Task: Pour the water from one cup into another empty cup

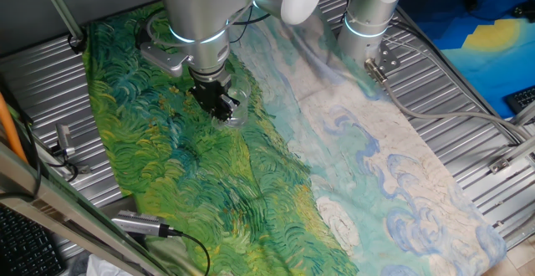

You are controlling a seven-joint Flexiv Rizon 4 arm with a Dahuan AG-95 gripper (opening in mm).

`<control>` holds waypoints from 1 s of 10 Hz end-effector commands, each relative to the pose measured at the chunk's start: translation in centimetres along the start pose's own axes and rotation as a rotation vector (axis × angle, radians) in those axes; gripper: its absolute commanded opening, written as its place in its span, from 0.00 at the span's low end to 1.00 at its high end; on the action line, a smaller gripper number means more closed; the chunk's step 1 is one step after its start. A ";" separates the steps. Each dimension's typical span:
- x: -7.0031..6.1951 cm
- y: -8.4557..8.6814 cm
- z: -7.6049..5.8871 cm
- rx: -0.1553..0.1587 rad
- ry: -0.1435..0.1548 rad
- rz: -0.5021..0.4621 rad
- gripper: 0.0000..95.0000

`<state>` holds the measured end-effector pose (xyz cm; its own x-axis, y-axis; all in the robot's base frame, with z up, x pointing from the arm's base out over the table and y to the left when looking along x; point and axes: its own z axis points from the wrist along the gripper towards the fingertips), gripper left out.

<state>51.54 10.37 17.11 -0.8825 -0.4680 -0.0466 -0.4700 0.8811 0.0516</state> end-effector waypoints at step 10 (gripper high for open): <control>1.2 -2.6 0.9 -0.087 -0.072 -0.005 0.00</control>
<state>51.69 7.53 15.92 -0.8783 -0.4623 -0.1217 -0.4762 0.8683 0.1387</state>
